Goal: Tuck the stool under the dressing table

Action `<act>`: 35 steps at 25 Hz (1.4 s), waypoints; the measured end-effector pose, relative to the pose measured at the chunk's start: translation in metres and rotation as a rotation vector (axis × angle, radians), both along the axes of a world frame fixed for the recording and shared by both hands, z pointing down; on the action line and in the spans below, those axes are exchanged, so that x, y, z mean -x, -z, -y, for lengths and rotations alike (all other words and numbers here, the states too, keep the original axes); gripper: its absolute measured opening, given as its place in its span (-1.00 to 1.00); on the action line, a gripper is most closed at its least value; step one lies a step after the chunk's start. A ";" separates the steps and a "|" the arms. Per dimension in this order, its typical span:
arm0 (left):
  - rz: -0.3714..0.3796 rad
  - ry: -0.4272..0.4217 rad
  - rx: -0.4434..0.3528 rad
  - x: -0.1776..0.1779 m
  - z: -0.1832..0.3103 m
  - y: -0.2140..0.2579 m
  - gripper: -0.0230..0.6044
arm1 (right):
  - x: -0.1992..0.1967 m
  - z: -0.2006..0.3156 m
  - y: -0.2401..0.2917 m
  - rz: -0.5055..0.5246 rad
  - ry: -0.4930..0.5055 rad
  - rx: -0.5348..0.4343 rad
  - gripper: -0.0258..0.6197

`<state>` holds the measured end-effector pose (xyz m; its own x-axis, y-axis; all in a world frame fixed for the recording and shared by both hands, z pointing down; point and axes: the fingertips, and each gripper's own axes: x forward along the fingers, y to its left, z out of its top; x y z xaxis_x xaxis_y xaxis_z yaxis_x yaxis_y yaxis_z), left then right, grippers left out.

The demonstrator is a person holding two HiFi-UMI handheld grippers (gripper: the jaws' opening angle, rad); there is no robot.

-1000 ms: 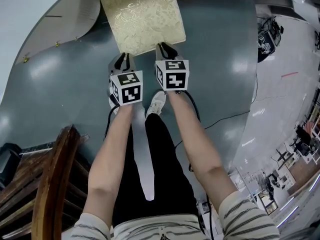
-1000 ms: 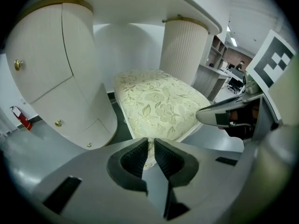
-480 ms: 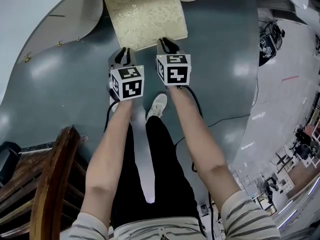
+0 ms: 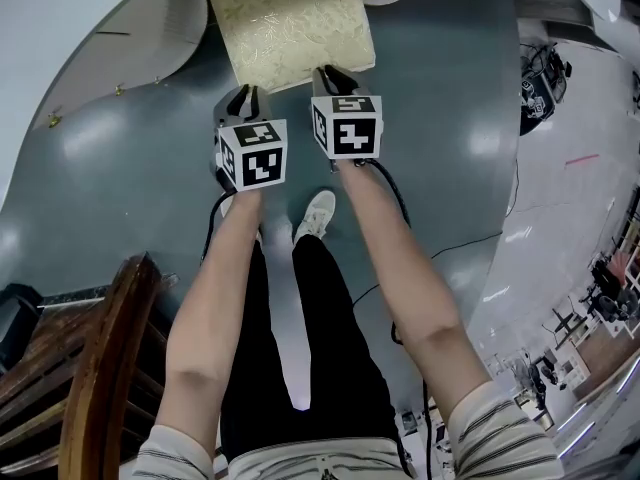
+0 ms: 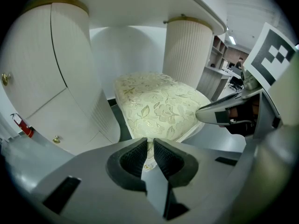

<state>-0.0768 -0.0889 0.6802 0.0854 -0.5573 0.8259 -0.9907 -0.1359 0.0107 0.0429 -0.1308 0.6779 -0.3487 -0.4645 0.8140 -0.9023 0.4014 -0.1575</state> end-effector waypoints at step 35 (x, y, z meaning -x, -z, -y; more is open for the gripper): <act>0.043 -0.006 -0.059 0.016 0.059 0.003 -0.80 | 0.016 0.057 0.002 0.012 0.060 -0.054 -0.74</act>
